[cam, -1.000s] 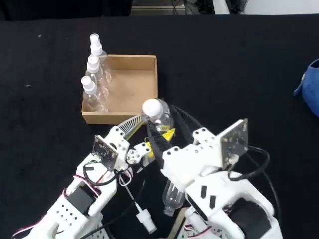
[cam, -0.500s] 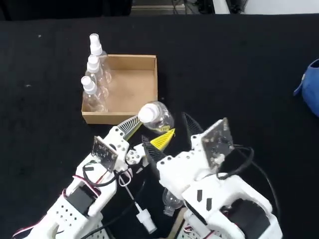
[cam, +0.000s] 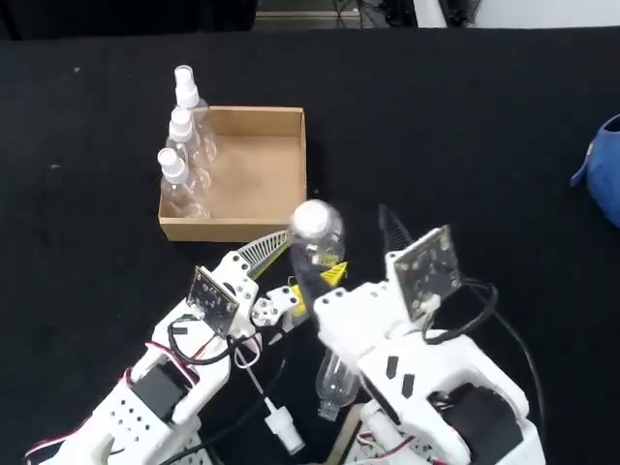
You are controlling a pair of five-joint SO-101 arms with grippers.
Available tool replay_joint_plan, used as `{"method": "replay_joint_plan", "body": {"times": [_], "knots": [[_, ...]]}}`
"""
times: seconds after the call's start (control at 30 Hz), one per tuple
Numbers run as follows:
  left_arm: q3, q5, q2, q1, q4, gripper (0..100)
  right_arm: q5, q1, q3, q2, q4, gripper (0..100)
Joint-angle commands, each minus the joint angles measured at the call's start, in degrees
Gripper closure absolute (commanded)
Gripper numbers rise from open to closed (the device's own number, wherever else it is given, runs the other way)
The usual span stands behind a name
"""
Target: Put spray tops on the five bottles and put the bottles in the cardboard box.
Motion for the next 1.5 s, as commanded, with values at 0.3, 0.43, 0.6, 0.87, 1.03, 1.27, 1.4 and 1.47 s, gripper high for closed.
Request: {"method": "replay_joint_plan", "body": {"times": [0.3,0.43,0.6,0.87,1.03,1.27,1.4,1.47], "knots": [[1.19,0.00,-1.14,-0.13,0.00,97,-0.62,3.60,0.75,0.84,-3.60,61.7],[1.19,0.35,-1.14,-0.13,0.00,97,-0.62,0.88,0.75,0.84,-3.60,61.7],[1.27,0.35,-1.14,-0.13,0.00,97,-0.53,0.26,2.15,0.92,-7.91,61.7],[1.27,0.35,-1.14,-0.22,0.00,97,-0.53,0.53,3.56,0.92,-9.49,63.1],[1.19,0.35,-1.14,-0.57,0.00,97,-0.44,0.53,3.38,0.92,-10.64,81.3],[1.19,0.00,-1.23,-0.13,0.00,97,6.42,3.52,4.09,0.92,-10.46,98.0],[1.19,-0.09,-1.23,-0.13,0.00,97,6.33,8.44,5.41,0.75,-10.55,98.7],[1.19,-0.09,-1.23,-0.13,0.00,97,6.33,9.58,5.23,0.57,-10.46,98.7]]}}
